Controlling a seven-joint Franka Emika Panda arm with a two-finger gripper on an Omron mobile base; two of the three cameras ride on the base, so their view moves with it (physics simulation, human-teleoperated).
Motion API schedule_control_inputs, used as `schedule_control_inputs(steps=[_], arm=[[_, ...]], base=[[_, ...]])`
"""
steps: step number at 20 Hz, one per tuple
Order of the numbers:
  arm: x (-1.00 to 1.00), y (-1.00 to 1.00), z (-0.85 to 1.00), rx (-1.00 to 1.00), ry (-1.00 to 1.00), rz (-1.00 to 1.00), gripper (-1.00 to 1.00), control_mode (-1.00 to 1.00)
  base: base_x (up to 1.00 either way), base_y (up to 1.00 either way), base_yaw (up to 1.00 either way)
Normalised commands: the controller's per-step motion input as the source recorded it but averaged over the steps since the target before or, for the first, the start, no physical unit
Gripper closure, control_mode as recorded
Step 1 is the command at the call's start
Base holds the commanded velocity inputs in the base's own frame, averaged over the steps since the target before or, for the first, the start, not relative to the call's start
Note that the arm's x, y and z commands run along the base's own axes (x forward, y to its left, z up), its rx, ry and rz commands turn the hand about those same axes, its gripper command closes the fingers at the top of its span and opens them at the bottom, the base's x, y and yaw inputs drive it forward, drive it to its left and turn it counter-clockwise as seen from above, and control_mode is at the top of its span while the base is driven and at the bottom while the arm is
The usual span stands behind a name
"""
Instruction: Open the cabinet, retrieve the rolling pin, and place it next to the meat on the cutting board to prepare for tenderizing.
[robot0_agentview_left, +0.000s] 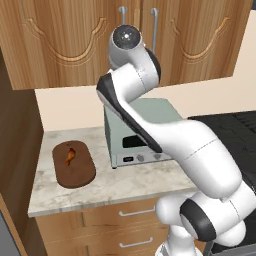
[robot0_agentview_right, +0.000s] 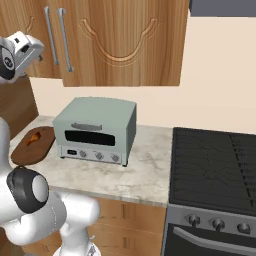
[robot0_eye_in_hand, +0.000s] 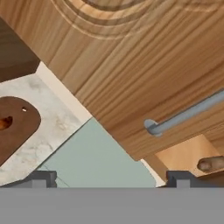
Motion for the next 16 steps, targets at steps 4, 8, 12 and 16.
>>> schedule_control_inputs(steps=[4,8,12,16], arm=[[0.17,-0.01,-0.13,-0.2,0.0,-0.05,-1.0,-1.0],[0.29,-0.05,-0.14,-0.18,0.0,-0.06,-1.0,-1.0],[0.35,-0.08,-0.08,-0.2,-0.01,-0.06,-1.0,-1.0],[0.38,-0.08,-0.03,-0.19,-0.03,-0.03,-1.0,-1.0]], base=[[0.0,0.0,0.0],[0.0,0.0,0.0],[0.0,0.0,0.0],[0.0,0.0,0.0]])
